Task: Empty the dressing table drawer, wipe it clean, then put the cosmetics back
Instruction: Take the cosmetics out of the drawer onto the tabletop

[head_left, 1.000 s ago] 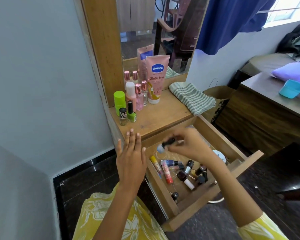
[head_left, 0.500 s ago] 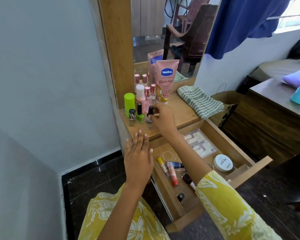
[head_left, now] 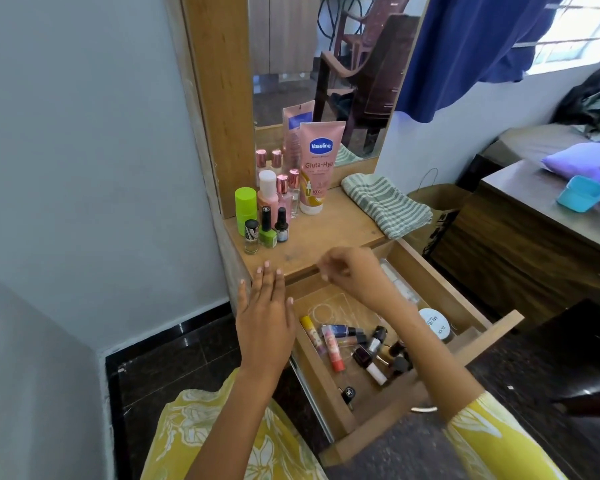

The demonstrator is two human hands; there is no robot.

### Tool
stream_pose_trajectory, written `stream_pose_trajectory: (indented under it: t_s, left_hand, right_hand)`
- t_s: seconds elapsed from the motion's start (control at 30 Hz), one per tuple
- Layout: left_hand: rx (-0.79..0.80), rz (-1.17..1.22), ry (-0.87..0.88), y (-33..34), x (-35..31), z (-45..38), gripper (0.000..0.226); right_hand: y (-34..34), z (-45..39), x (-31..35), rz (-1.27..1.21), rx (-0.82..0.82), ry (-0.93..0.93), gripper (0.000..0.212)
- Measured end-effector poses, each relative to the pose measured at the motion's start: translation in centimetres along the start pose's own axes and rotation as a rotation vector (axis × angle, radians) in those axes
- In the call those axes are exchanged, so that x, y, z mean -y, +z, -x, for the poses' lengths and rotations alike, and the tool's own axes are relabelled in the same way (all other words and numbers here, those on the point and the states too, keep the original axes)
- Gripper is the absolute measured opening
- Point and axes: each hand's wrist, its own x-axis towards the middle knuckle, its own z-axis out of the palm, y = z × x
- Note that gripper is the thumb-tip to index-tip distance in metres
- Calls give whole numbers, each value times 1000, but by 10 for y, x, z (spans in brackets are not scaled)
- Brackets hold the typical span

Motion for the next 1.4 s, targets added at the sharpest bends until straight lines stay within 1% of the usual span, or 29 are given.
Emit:
stream_pose_trajectory:
  t_s: [0.07,0.1,0.13,0.23,0.3,0.4,0.5,0.63,0.73,0.83,0.97,1.03,1.17,1.27,1.4]
  left_hand:
    - [7,-12,-18,1,-3,0,46]
    - [8,-14,-24,2,-4,0,45]
    - [13,-16,-30,2,-5,0,44]
    - [33,-32,-31,0,-7,0,49]
    - [37,-42,-28,-1,-7,0,50]
    - [42,-44,-17,-1,-6,0,50]
    - [44,-41,-12,-2,-6,-1,50]
    - [29,-44,-3,-1,-6,-1,50]
    - [33,-37,-7,-1,-6,-1,51]
    - [31,-38,-5,-1,-5,-1,51]
    - [20,-38,0,0,-5,0,51]
    - [11,-46,8,0,-5,0,51]
    - [8,-68,18,0,-5,-1,51]
    - [-7,-75,24,0,-5,-1,52]
    - [-25,-72,28,1,-5,0,49]
  right_hand:
    - [-13,26,-11,216,264,8,15]
    - [-16,38,-16,299,361,51,16]
    - [-18,48,-20,360,419,100,16]
    - [-17,69,-25,469,455,222,12]
    - [-13,79,-22,570,495,267,16]
    - [-4,88,-18,757,532,270,27]
    - [1,91,-17,798,528,272,30]
    - [8,93,-16,884,544,215,26]
    - [12,93,-16,840,539,194,27]
    - [5,87,-13,662,460,213,26]
    - [-10,68,-12,242,317,240,26]
    - [-17,56,-4,100,197,189,23]
    - [-24,27,19,-174,-102,93,23]
    - [-15,-2,28,-294,-273,70,26]
    - [4,-34,28,-356,-405,58,32]
